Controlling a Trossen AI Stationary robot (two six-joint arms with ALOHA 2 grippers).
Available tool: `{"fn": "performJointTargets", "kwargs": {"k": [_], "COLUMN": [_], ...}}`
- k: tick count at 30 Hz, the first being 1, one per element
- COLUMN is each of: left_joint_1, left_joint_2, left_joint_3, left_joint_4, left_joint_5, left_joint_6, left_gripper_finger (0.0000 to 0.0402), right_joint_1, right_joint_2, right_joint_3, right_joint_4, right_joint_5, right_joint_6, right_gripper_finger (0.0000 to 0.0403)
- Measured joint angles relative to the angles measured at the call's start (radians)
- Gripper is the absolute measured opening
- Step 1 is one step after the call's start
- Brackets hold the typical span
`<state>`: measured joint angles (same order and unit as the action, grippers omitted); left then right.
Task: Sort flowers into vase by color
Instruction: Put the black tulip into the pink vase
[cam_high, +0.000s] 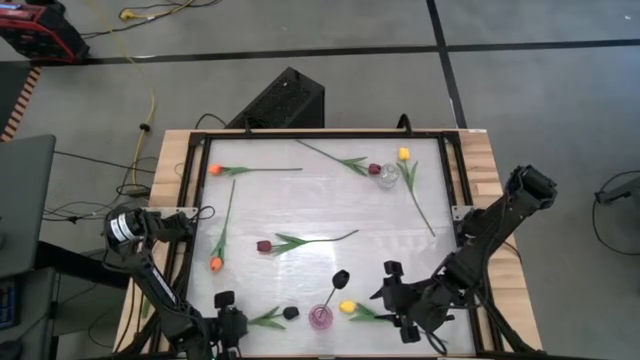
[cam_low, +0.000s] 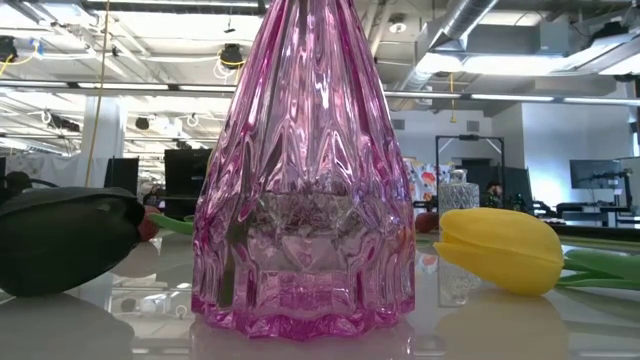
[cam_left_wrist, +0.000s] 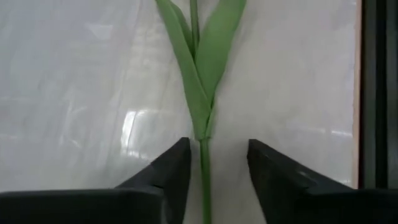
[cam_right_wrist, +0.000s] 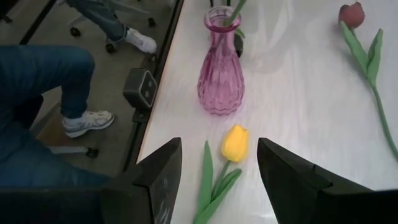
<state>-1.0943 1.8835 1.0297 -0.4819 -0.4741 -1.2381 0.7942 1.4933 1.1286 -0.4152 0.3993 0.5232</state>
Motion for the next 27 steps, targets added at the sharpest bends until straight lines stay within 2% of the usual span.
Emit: {"fn": "performJointTargets", "kwargs": {"k": [4,6,12,23,27], "left_joint_1": [0.000,0.001,0.003,0.116,0.166], "left_joint_2": [0.001,0.002,-0.026,-0.198,-0.271], "left_joint_3": [-0.002,-0.002,-0.007,-0.007,-0.007], "left_joint_4": [-0.005,-0.007,0.003,-0.054,-0.059], "left_joint_5": [-0.027,-0.034,-0.135,-0.546,-0.617], "left_joint_6": [0.001,-0.006,0.004,0.068,0.138], "left_gripper_finger": [0.0039,0.0011,0.0002,0.0000,0.0000], "right_joint_1": [0.013,0.013,0.013,0.017,0.017], "right_joint_2": [0.000,0.000,0.000,0.000,0.000], "right_joint_3": [0.000,0.000,0.000,0.000,0.000], "right_joint_4": [0.000,0.001,0.008,-0.027,-0.026], "right_joint_5": [0.019,0.021,0.022,0.027,0.030], "right_joint_6": [0.000,0.000,0.000,0.000,0.001], "right_gripper_finger": [0.0234,0.0234,0.0234,0.0234,0.0234]}}
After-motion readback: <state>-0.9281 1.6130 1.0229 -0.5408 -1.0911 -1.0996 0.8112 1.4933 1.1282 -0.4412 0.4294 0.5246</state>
